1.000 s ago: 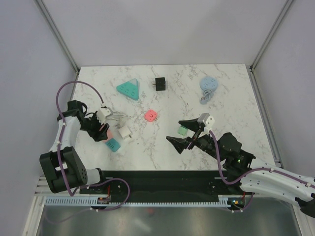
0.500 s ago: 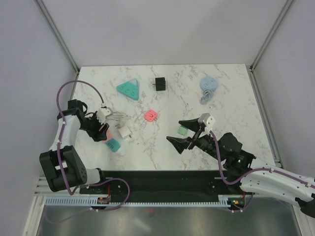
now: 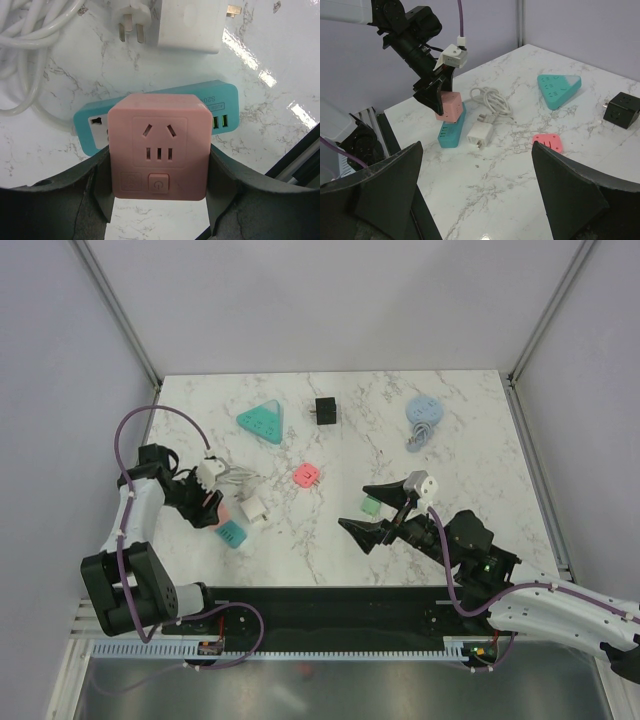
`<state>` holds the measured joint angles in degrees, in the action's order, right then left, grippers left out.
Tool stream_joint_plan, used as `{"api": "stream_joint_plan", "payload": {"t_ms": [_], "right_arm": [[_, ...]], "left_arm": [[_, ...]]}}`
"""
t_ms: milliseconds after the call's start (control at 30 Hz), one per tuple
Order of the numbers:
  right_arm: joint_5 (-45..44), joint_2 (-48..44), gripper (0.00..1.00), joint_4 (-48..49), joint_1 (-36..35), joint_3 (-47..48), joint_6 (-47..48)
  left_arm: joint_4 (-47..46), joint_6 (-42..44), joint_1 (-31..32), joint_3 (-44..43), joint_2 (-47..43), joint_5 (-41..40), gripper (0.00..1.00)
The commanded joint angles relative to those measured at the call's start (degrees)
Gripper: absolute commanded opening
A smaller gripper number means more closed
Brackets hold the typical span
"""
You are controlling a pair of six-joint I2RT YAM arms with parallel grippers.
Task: Insert the plug
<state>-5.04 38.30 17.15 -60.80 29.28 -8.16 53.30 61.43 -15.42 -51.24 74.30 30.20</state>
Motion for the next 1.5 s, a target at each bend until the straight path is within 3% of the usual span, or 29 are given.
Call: {"api": "stream_joint_plan", "payload": {"t_ms": [0, 833, 1467], "right_arm": [[0.7, -0.1, 0.98, 1.9, -0.1, 1.1, -0.1], [1.3, -0.2, 0.98, 2.4, 0.0, 1.4, -0.2], [2.1, -0.6, 0.98, 2.4, 0.0, 1.3, -0.6]], "left_arm": [[-0.7, -2.9, 0.7, 0.0, 0.5, 3.2, 0.02], [3.2, -4.7, 1.0, -6.2, 0.7, 5.8, 0.02], [-4.7, -7.8, 2.2, 3.6, -3.2, 1.4, 0.02]]}}
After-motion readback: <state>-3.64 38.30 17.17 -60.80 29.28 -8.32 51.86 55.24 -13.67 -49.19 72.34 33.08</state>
